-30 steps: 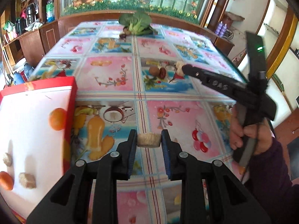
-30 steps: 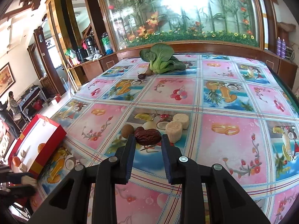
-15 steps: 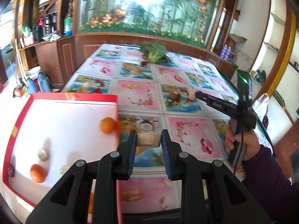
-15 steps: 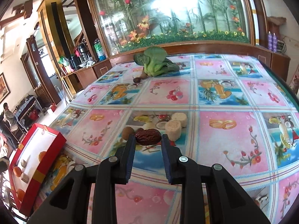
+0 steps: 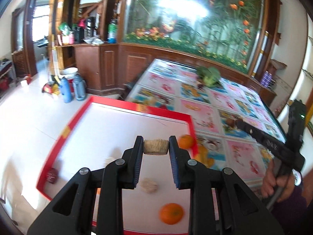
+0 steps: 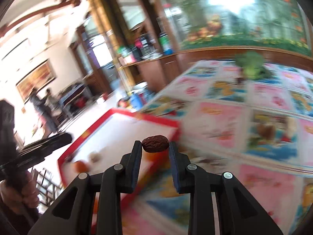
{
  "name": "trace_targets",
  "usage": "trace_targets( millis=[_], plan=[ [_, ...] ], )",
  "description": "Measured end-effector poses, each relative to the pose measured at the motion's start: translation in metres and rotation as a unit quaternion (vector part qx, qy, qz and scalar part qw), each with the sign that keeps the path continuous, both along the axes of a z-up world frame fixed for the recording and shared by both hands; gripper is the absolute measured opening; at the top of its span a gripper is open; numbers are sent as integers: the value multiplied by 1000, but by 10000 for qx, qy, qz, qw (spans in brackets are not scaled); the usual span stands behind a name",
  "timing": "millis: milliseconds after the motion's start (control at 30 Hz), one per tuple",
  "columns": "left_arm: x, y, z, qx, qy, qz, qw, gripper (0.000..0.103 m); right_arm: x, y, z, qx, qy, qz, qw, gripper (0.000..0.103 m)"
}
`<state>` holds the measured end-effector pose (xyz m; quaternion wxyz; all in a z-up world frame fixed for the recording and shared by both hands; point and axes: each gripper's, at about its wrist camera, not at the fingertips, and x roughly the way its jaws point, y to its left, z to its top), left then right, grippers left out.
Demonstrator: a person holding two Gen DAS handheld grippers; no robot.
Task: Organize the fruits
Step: 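Carry the date and yam chunk over the red-rimmed tray, then open both tools to drop the date and yam chunk into the tray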
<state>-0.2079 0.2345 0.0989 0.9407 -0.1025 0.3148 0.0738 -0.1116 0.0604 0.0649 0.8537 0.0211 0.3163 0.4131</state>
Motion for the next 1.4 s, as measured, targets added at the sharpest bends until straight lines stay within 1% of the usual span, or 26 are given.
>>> trace_targets(
  millis=[100,267,533,767,900,967,1400],
  plan=[
    [-4,11,-3,108,-1,188,9998,28,-17,26,-2,-171,-100,347,9992,27],
    [-9,25,-13,196,104,387,9990,28,-32,43,-9,-404,-171,573,9974,27],
    [-12,37,-29,208,296,519,9980,28,-43,56,-19,-665,-183,662,9954,27],
    [-15,45,-34,364,341,705,9963,28,-52,72,-28,-872,-229,794,9928,27],
    [-14,47,-40,494,439,750,9950,28,-53,75,-33,-949,-190,818,9919,27],
    [-13,47,-44,488,500,741,9948,28,-53,77,-36,-1002,-172,806,9915,27],
    [-10,46,-55,577,735,773,9926,28,-52,79,-38,-1067,-237,811,9907,28]
  ],
)
